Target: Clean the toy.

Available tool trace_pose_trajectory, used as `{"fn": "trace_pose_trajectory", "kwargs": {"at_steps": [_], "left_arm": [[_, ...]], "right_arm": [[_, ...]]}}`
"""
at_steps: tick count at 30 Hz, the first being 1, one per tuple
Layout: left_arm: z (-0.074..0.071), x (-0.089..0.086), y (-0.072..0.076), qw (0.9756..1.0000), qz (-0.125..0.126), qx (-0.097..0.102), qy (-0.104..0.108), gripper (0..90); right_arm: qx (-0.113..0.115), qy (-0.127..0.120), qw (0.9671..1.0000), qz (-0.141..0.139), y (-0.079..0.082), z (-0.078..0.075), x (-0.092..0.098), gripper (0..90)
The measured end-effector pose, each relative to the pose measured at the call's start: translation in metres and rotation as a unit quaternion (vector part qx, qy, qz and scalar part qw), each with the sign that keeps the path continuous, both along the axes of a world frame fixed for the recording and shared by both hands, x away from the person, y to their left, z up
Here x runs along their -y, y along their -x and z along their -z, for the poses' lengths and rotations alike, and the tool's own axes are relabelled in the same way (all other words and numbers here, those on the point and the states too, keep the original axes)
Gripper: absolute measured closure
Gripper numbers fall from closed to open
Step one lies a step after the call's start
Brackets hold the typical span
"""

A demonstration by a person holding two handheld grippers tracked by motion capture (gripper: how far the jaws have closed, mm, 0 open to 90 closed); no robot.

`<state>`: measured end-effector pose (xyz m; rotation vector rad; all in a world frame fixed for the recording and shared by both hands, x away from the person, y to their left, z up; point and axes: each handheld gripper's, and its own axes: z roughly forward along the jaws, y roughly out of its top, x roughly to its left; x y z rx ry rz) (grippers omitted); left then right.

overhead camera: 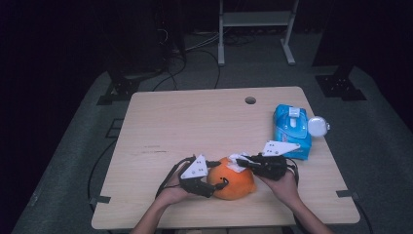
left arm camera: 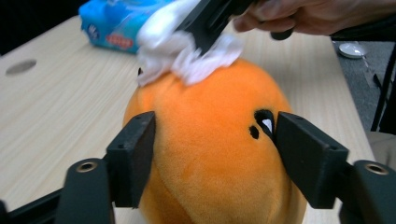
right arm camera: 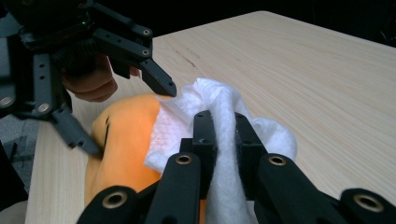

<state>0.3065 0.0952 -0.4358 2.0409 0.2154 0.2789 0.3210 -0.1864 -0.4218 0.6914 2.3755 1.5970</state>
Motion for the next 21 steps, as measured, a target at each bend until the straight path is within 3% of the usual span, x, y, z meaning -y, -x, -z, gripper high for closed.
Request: {"fn": "trace_pose_trajectory", "kwargs": {"at_steps": [7, 10, 12, 15, 21], "left_arm": [[0.005, -0.016, -0.010, 0.9993, -0.019, -0.032, 0.008, 32.9], [0.000, -0.013, -0.009, 0.9990, -0.021, -0.031, 0.026, 21.9], [-0.004, -0.009, -0.007, 0.9989, -0.013, -0.021, 0.041, 20.2], [0.000, -0.004, -0.004, 0.9999, -0.008, -0.001, 0.012, 27.3], [0.005, -0.017, -0.016, 0.9976, -0.046, -0.045, 0.027, 35.1]], "right_arm": [[-0.018, 0.007, 0.9998, 0.011, -0.005, 0.008, 0.013, 81.8], [-0.024, 0.003, 0.9996, 0.015, -0.005, 0.010, 0.012, 81.8], [-0.021, 0.006, 0.9996, 0.016, -0.006, 0.010, 0.011, 81.8], [-0.024, 0.002, 0.9996, 0.015, -0.008, 0.010, 0.010, 81.8], [-0.030, -0.001, 0.9995, 0.004, -0.006, 0.011, 0.012, 81.7]]}}
